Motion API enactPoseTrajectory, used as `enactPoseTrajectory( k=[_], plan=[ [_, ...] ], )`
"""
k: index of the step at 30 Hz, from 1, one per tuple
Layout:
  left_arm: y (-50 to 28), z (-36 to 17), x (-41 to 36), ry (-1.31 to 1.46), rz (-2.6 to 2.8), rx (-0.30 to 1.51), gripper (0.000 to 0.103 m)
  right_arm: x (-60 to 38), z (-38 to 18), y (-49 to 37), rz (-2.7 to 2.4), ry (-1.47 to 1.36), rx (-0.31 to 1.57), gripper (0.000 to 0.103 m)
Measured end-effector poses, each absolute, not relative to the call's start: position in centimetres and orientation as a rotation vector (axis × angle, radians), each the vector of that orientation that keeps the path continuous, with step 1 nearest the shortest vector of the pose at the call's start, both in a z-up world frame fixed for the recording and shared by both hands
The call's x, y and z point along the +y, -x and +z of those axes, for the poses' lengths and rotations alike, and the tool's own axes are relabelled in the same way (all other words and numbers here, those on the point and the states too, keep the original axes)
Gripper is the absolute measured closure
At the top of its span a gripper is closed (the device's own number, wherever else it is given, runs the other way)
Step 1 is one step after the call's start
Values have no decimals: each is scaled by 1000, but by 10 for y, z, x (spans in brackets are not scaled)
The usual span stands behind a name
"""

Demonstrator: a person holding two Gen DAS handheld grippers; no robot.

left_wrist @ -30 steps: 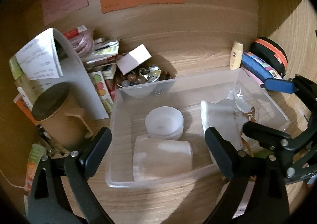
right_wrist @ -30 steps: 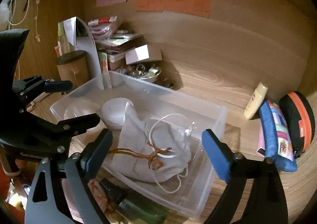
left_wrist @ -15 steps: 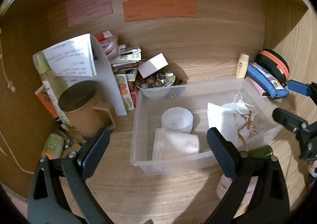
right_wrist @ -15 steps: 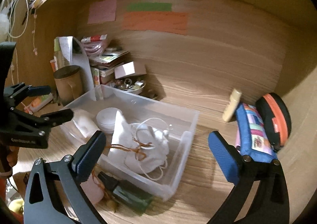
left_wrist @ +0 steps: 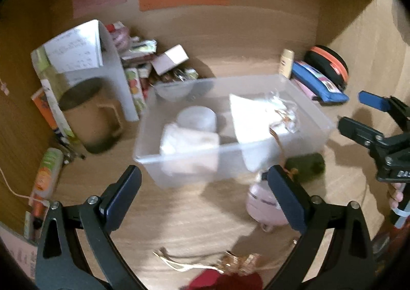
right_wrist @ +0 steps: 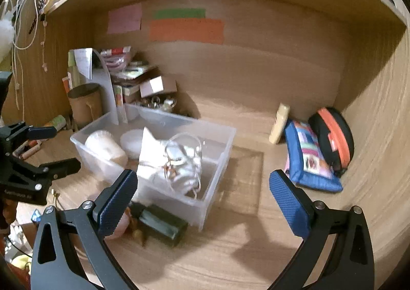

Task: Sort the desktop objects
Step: 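Move both tools out of the box toward the pink device and green bottle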

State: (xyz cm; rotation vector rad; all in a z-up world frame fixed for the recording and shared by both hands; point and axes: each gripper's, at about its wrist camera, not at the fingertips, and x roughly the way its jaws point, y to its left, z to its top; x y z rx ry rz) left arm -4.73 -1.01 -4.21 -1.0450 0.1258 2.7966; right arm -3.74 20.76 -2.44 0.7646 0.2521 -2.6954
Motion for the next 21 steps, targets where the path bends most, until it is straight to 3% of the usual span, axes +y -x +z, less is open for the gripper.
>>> enactPoseTrajectory(
  k=[12, 21],
  plan=[
    [45, -77, 34, 1163, 2614, 165, 3, 226, -67, 46, -2575, -988, 60, 1],
    [60, -92, 33, 1248, 2569, 66, 3, 205, -86, 53, -2529, -1051, 85, 3]
  ],
)
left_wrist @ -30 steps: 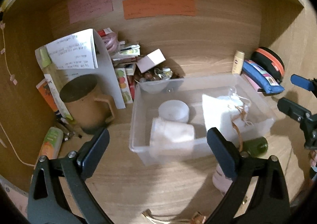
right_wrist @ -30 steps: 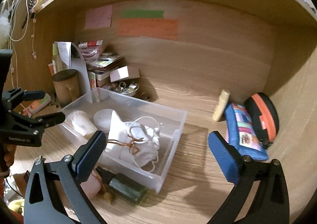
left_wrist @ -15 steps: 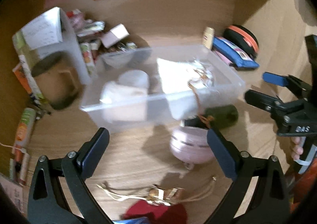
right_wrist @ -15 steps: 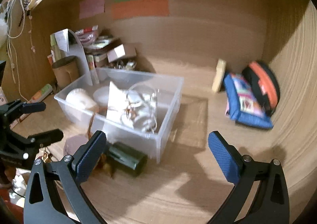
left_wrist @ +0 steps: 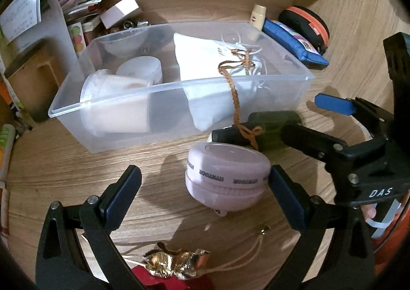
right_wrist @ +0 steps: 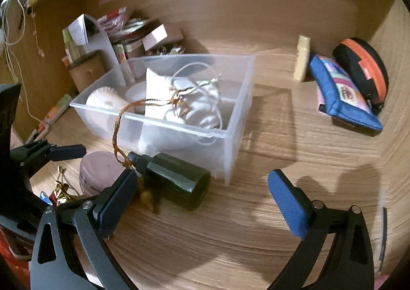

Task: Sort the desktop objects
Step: 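Move both tools out of the box toward the pink device and green bottle, then grasp the pink round device with the left tool while the right tool grasps the dark green bottle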

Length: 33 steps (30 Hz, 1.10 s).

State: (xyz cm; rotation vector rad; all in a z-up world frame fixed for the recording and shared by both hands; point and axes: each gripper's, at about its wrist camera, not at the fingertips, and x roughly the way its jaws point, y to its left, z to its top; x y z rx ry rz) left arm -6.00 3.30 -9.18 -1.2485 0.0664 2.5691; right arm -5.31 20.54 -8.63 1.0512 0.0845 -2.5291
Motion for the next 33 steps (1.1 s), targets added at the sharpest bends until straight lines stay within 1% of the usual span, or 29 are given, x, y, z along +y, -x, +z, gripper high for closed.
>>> enactPoseTrajectory(
  k=[5, 6, 7, 9, 10, 12, 17, 19, 20, 21, 26, 29, 31, 33],
  plan=[
    [58, -88, 30, 1211, 2594, 76, 3, 202, -92, 60, -2500, -1094, 51, 6],
    [58, -87, 28, 1206, 2594, 67, 5, 201, -94, 62, -2494, -1107, 46, 9],
    [58, -87, 26, 1203, 2591, 57, 6, 199, -96, 64, -2490, -1121, 54, 11],
    [59, -87, 23, 1201, 2579, 35, 11, 197, -99, 65, -2480, -1133, 63, 13],
    [59, -87, 22, 1202, 2574, 27, 12, 196, -100, 65, -2476, -1134, 58, 13],
    [60, -89, 22, 1206, 2562, 15, 18, 194, -100, 65, -2478, -1132, 58, 13],
    [62, -94, 21, 1224, 2527, -24, 23, 192, -101, 67, -2467, -1139, 43, 14],
    [62, -95, 19, 1222, 2524, -38, 30, 192, -103, 68, -2454, -1148, 27, 16],
    [62, -94, 18, 1223, 2525, -44, 37, 191, -102, 68, -2449, -1153, 21, 16],
    [62, -94, 17, 1223, 2527, -47, 41, 191, -102, 69, -2450, -1158, 19, 16],
    [59, -93, 8, 1222, 2560, -51, 41, 194, -99, 69, -2445, -1176, -35, 16],
    [56, -90, 2, 1202, 2581, -53, 41, 196, -97, 65, -2453, -1173, -63, 21],
    [55, -87, -2, 1185, 2589, -59, 41, 198, -97, 62, -2442, -1174, -91, 28],
    [54, -84, -5, 1170, 2594, -68, 41, 198, -97, 58, -2445, -1174, -93, 30]
  ],
)
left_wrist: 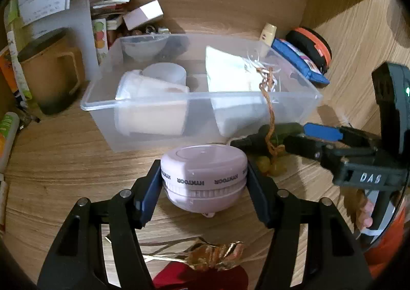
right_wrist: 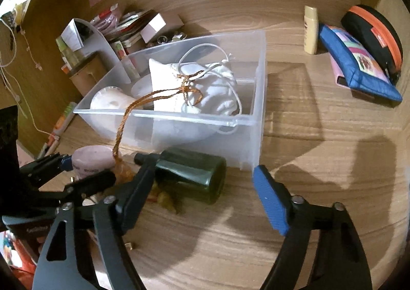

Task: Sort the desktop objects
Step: 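Grasp the pink round device with the left tool while the right tool grasps the dark green bottle, then carry the pink device and green bottle over the clear plastic box with both tools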

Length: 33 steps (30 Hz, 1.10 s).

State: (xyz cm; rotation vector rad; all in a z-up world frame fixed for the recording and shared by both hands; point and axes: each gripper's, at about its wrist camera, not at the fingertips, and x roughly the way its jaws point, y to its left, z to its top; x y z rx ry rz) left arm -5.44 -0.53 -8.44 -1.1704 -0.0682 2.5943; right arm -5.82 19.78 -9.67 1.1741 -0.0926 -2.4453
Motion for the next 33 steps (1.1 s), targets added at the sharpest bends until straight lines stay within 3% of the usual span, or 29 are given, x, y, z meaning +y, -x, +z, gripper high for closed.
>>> enactPoseTrajectory(
  k=[15, 22, 33],
  plan=[
    [48, -82, -24, 1130, 2598, -98, 41, 170, -109, 65, -2455, -1224, -49, 35],
    [49, -77, -30, 1105, 2611, -120, 41, 177, -100, 54, -2498, -1160, -27, 48],
    [49, -63, -31, 1064, 2657, -119, 41, 208, -85, 35, -2603, -1117, -26, 48]
  ],
)
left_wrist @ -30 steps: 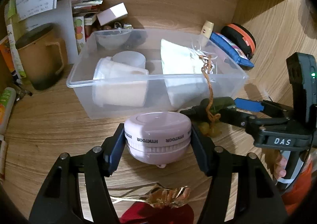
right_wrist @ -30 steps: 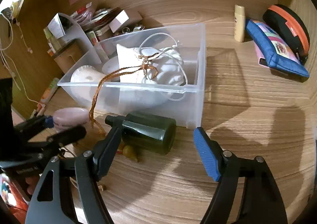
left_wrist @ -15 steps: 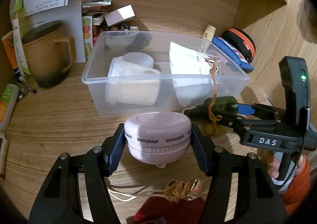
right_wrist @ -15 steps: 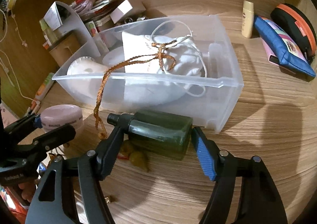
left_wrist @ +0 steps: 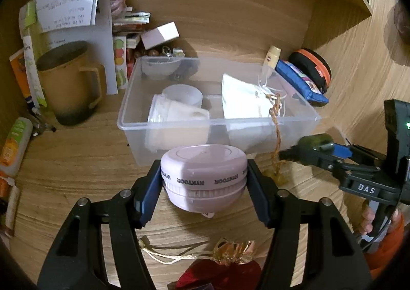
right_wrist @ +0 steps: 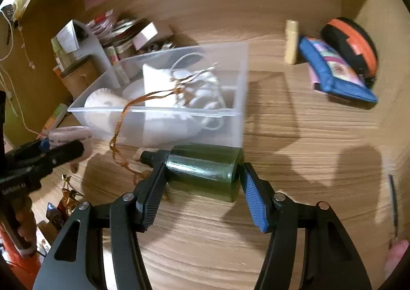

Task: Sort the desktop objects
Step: 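Carry the pink device and green bottle over the clear plastic box with both tools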

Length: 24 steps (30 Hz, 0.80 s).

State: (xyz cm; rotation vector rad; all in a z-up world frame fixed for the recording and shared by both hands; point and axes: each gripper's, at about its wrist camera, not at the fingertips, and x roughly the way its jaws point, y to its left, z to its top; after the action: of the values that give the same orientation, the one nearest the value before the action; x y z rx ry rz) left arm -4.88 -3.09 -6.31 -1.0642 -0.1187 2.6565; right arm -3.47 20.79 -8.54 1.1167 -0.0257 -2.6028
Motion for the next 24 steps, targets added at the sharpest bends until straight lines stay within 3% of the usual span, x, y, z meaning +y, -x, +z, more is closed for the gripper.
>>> enactPoseTrajectory(
  k=[24],
  plan=[
    [39, -9, -31, 891, 2807, -89, 41, 231, -11, 23, -2624, -811, -89, 48]
  ],
)
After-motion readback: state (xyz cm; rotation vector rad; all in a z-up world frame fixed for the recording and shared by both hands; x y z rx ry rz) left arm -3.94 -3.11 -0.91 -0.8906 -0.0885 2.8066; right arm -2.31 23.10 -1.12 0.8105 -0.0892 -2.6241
